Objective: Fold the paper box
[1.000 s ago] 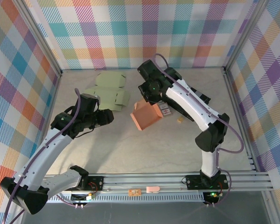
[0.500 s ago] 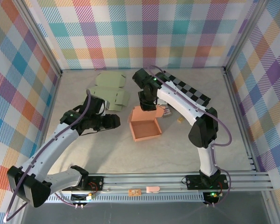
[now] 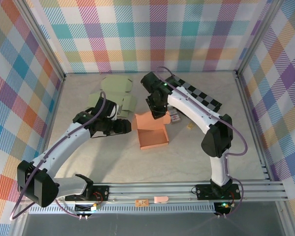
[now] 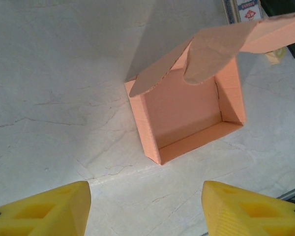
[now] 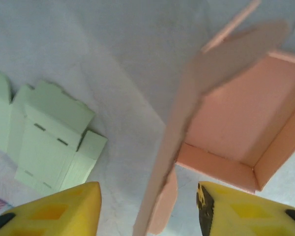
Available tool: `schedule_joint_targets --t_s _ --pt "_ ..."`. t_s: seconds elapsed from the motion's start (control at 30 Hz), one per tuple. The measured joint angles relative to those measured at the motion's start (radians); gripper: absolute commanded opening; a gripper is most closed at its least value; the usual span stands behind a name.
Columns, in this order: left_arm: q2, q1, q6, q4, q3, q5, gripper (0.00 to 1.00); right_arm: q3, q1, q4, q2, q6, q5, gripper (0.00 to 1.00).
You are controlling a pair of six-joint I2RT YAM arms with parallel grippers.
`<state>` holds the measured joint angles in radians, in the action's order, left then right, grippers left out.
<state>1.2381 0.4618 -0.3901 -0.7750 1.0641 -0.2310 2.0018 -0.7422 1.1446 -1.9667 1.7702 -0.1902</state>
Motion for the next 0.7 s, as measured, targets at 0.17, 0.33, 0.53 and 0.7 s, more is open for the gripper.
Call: schedule_joint_targets --t_s 0.17,0.33,0.53,0.7 --pt "0.025 -0.008 0.026 -0.009 0.026 0.014 0.64 -0.137 0.032 -0.191 0.219 -0.485 -0.073 0.79" --pt "0.117 -0.022 0.051 -0.003 0.061 -0.007 0.65 -0.499 0.225 -0.429 0.515 -1.084 0.248 0.69" --pt "0.234 -0.022 0.071 0.006 0.094 -0.012 0.63 -0.686 0.375 -0.395 0.437 -1.501 0.5 0.65" --pt "0.284 -0.018 0.078 0.019 0.14 0.016 0.62 -0.68 0.357 -0.384 0.305 -1.663 0.579 0.61"
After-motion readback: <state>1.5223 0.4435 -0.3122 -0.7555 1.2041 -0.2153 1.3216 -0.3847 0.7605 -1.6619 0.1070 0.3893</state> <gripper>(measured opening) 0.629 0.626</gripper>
